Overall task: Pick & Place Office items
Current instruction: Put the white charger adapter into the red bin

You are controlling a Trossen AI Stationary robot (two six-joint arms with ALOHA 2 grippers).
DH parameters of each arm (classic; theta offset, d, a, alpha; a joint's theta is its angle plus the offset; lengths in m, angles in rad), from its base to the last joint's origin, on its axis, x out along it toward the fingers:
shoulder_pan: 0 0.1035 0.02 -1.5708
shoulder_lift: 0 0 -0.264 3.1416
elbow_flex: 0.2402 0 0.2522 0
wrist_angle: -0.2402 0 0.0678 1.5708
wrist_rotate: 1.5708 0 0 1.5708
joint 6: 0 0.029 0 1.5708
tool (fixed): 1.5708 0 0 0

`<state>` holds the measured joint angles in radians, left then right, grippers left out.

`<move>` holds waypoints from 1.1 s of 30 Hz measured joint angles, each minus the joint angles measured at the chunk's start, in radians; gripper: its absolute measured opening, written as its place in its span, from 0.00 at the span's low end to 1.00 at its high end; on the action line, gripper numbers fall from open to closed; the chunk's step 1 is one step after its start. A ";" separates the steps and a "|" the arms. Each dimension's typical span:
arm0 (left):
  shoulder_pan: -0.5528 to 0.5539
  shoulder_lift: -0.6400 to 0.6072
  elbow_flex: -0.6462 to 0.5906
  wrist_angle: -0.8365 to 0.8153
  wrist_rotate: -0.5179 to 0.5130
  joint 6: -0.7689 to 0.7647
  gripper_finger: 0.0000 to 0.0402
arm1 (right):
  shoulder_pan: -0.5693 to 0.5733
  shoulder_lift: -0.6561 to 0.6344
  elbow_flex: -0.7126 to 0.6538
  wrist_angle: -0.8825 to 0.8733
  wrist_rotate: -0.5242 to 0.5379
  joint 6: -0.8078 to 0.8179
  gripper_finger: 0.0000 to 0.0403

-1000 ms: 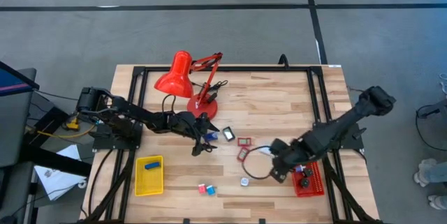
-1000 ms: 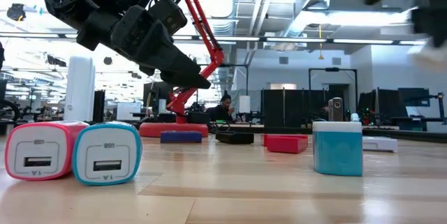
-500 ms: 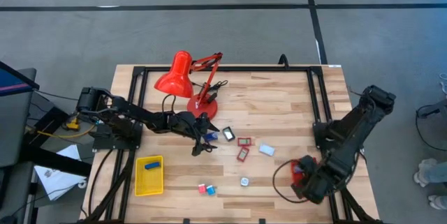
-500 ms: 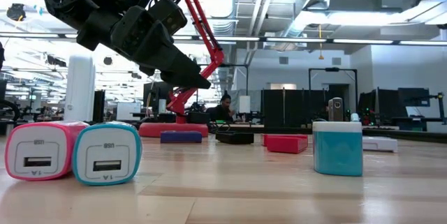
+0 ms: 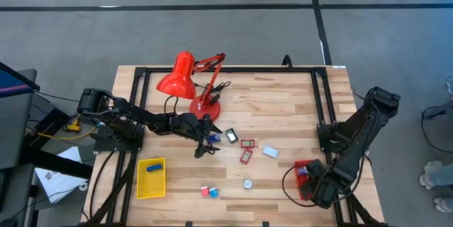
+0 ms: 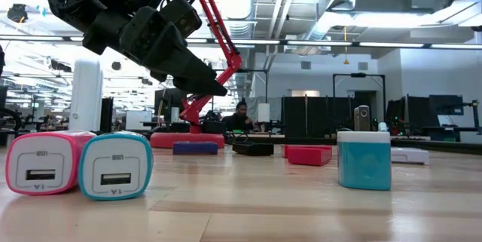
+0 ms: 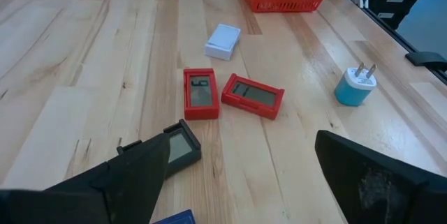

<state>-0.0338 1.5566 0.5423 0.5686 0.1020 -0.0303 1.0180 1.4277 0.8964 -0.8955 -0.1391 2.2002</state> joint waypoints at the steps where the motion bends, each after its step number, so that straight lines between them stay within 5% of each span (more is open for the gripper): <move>1: 0.000 0.000 0.000 0.000 0.000 0.000 0.87 | 0.000 0.000 -0.011 0.018 -0.008 0.000 0.31; 16: 0.000 0.000 0.000 -0.003 0.000 0.000 0.88 | -0.030 0.000 -0.071 0.066 -0.074 -0.001 0.31; 22: 0.000 0.000 0.000 -0.003 0.000 0.000 0.88 | -0.053 0.000 -0.071 0.062 -0.132 -0.009 0.40; 33: 0.000 0.000 0.000 -0.012 0.000 0.000 0.88 | -0.066 0.000 -0.071 0.034 -0.142 -0.011 0.28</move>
<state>-0.0335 1.5566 0.5423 0.5569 0.1017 -0.0307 0.9524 1.4281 0.8253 -0.8611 -0.2809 2.1895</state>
